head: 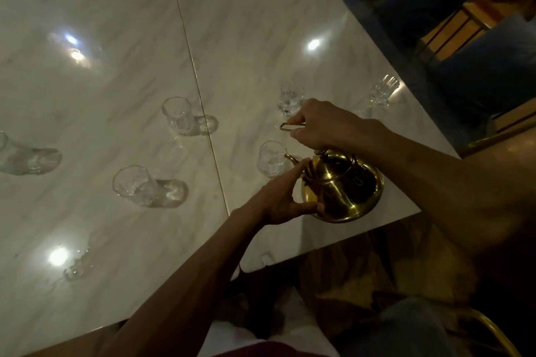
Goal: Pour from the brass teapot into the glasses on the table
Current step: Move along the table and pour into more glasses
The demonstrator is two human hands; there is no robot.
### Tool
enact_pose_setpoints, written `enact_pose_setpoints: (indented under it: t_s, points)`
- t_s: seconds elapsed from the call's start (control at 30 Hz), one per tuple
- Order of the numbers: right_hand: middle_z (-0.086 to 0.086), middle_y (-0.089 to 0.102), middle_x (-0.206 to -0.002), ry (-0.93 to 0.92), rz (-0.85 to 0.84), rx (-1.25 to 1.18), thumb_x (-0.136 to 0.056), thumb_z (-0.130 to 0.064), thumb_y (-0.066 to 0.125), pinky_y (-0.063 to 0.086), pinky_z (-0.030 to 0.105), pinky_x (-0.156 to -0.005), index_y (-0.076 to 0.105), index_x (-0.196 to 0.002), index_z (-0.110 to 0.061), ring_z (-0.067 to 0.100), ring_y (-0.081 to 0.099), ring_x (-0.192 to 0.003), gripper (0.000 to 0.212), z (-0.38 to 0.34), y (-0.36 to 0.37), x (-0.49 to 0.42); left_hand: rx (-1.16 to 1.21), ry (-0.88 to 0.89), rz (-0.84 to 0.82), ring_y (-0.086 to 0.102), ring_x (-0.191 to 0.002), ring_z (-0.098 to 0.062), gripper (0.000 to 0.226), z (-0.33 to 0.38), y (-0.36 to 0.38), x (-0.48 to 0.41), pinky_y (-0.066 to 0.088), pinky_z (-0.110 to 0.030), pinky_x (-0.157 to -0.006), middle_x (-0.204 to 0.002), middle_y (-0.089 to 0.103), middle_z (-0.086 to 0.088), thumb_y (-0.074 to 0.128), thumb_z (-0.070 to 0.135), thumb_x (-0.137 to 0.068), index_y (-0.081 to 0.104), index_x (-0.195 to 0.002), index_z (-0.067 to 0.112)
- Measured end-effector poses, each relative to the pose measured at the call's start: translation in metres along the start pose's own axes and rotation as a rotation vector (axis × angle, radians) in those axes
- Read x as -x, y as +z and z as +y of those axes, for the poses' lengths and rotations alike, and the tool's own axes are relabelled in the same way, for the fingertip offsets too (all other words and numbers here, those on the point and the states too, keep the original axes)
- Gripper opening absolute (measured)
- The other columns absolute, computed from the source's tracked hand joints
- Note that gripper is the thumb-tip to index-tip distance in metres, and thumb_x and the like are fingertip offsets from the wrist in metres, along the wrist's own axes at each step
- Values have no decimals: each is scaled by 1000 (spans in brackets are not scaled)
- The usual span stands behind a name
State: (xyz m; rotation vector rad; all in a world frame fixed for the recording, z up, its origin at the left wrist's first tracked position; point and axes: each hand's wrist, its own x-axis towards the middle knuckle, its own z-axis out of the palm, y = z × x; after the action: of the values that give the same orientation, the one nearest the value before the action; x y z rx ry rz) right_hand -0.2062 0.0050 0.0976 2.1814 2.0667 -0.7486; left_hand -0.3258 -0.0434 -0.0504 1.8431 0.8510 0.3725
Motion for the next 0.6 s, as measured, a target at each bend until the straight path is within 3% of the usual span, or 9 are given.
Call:
enact_pose_setpoints:
  t_s: [0.13, 0.23, 0.33, 0.47, 0.6]
  points:
    - [5, 60, -135, -4, 32, -33, -90, -25, 61, 40, 24, -83, 59, -134, -23, 20, 58, -115, 44, 5, 1, 4, -40, -40, -11, 32, -143, -23, 102, 2, -1, 4, 34, -45, -113, -160, 27, -2, 74, 52, -79, 13, -156, 28]
    - [5, 62, -132, -20, 50, -70, -91, -24, 60, 41, 23, -77, 60, -134, -22, 15, 60, -104, 43, 8, 0, 10, -50, -63, 3, 30, -145, -24, 105, 6, -1, 7, 32, -48, -115, -161, 26, -3, 77, 49, -78, 11, -156, 27]
    - [7, 63, -130, -47, 84, -113, -92, -26, 59, 42, 18, -66, 60, -134, -21, 13, 60, -93, 42, 16, -1, 16, -76, -75, 30, 30, -145, -22, 109, 12, -3, 8, 33, -47, -115, -160, 27, -1, 79, 50, -74, 10, -156, 29]
    - [6, 60, -136, -89, 159, -168, -94, -27, 59, 44, 22, -80, 59, -135, -18, 20, 60, -114, 41, 23, -6, 27, -76, -71, 69, 28, -145, -20, 109, 21, -3, 12, 31, -44, -116, -160, 27, -1, 80, 46, -75, 11, -157, 28]
    - [3, 61, -135, -168, 201, -224, -95, -27, 57, 49, 18, -73, 58, -136, -19, 11, 64, -99, 42, 23, -13, 37, -64, -49, 130, 32, -142, -16, 111, 30, -1, 16, 32, -38, -115, -158, 32, 2, 81, 50, -71, 13, -156, 29]
